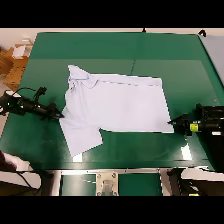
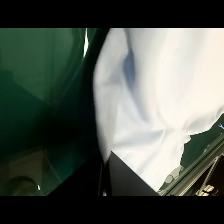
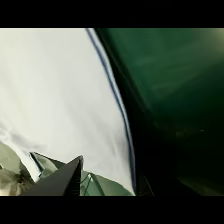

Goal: Fold the shirts.

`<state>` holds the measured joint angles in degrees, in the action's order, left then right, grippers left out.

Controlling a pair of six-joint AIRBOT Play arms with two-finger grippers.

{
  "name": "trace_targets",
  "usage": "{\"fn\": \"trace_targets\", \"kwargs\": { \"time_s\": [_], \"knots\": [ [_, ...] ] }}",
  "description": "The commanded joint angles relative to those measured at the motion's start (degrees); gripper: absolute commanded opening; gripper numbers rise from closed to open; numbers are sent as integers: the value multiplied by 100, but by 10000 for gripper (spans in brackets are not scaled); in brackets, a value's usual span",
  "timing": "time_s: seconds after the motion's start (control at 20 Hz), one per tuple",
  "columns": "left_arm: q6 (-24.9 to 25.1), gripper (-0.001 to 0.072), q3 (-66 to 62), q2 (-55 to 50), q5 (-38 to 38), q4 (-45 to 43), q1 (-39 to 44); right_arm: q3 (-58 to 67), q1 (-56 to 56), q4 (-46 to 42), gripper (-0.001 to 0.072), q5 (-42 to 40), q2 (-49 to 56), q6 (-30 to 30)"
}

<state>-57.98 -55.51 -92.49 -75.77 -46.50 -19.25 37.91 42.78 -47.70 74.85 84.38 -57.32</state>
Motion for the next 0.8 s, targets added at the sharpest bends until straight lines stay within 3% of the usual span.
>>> {"fn": "trace_targets", "kwargs": {
  "time_s": [0.0, 0.1, 0.25, 0.3, 0.35, 0.6, 0.75],
  "knots": [
    [-4, 23, -20, 4, -28, -9, 2, -101, -409, -142, 427, -269, 68, 101],
    [-2, 23, -20, 4, -17, -4, 2, -98, -461, -122, 396, -304, 66, 105],
    [92, 22, -20, 4, -13, 155, 2, -101, -511, 87, 182, -291, 63, 186],
    [199, 22, -20, 13, -63, 339, 2, -101, -592, 284, 52, -256, 61, 245],
    [345, 21, -35, 55, -179, 603, 2, -74, -693, 468, 16, -166, 44, 348],
    [232, 21, -1270, 1349, -732, 1196, 0, 1565, -929, 1912, 15, 1132, -968, 337],
    [229, 22, -2780, 2612, -601, 2037, 0, 3493, -765, 2682, 15, 1097, -2140, 70]
  ]
}}
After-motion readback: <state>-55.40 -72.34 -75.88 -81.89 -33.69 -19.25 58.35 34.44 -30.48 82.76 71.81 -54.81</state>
